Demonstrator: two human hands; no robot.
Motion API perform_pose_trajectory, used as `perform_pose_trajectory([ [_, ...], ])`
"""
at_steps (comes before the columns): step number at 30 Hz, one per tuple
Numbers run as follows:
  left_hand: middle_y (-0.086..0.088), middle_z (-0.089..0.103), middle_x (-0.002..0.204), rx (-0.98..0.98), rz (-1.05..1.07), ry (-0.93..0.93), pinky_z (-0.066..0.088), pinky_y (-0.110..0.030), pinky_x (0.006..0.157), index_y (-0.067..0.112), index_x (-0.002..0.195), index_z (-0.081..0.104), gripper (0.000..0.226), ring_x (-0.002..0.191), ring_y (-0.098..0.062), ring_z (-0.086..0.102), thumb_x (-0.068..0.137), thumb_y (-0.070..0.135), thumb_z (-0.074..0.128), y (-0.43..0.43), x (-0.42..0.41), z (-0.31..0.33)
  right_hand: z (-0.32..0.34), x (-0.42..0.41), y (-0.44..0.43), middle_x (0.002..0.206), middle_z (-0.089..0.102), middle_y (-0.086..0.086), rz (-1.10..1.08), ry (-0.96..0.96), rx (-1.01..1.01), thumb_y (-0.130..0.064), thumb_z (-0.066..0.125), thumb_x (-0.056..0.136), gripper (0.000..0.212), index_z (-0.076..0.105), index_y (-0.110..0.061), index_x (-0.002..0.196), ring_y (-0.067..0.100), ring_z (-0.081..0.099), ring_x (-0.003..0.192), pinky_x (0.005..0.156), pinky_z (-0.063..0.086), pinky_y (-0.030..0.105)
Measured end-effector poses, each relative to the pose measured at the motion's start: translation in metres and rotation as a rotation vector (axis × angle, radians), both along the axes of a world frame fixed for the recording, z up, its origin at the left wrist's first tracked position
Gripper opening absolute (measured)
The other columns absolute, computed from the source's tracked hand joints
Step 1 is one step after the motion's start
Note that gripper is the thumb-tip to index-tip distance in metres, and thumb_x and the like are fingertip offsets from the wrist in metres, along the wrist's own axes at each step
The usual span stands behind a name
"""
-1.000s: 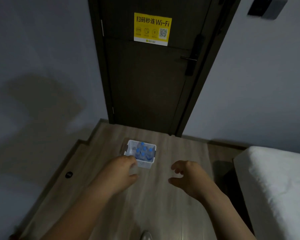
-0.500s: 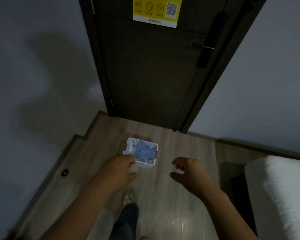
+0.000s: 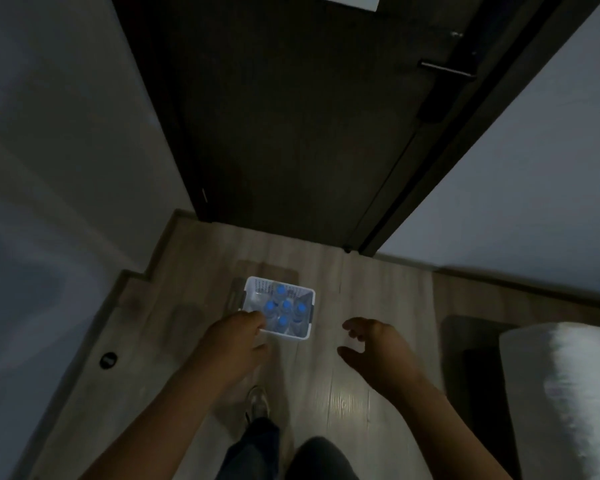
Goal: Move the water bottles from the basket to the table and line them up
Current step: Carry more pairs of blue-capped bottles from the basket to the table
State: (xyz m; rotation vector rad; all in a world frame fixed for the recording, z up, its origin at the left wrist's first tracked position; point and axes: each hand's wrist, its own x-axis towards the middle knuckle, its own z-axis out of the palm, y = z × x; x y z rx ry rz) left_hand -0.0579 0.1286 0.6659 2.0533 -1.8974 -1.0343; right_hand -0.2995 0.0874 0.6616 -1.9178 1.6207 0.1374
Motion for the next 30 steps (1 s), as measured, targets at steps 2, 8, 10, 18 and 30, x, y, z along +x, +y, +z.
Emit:
perform_pose_trajectory([
  [2,-0.001,0.064,0.096,0.007,-0.004,0.002,0.051,-0.035,0.082,0.013,0.091,0.058,0.016,0.089,-0.017,0.061,0.086,0.027,0.062,-0.014,0.004,-0.015,-0.012,0.003,-0.014,0.12,0.06,-0.01,-0.001,0.003,0.017,-0.039,0.064,0.087,0.047,0.05,-0.031,0.131,0.002,0.056,0.102,0.085,0.046,0.017],
  [8,-0.002,0.062,0.095,0.03,-0.038,-0.034,0.05,-0.03,0.08,0.017,0.092,0.054,0.014,0.086,-0.014,0.059,0.088,0.03,0.059,-0.049,0.008,-0.068,-0.057,0.004,-0.055,0.12,0.062,-0.008,-0.014,0.0,0.038,-0.039,0.064,0.087,0.049,0.051,-0.028,0.133,0.005,0.058,0.106,0.088,0.047,0.019],
  [10,0.0,0.061,0.099,0.038,-0.021,-0.054,0.048,-0.027,0.082,0.018,0.098,0.055,0.016,0.09,-0.012,0.058,0.09,0.031,0.057,-0.059,0.007,-0.092,-0.078,0.002,-0.067,0.12,0.062,-0.006,-0.008,-0.013,0.061,-0.038,0.064,0.087,0.049,0.051,-0.027,0.133,0.006,0.058,0.106,0.089,0.046,0.019],
  [18,-0.016,0.071,0.094,0.023,-0.087,-0.036,0.057,-0.032,0.075,-0.004,0.1,0.069,0.037,0.083,-0.027,0.069,0.088,0.026,0.05,-0.089,0.007,-0.221,-0.206,0.0,-0.118,0.125,0.061,-0.005,0.037,-0.024,0.129,-0.036,0.064,0.088,0.05,0.051,-0.024,0.135,0.006,0.057,0.11,0.088,0.04,0.015],
  [30,0.003,0.056,0.13,0.135,0.138,-0.03,0.036,-0.017,0.091,0.02,0.128,0.05,0.044,0.118,-0.011,0.053,0.089,0.036,0.06,-0.109,-0.002,-0.446,-0.418,0.015,-0.15,0.125,0.061,-0.004,0.011,-0.073,0.089,-0.036,0.064,0.088,0.049,0.051,-0.023,0.133,0.007,0.057,0.11,0.085,0.037,0.012],
])
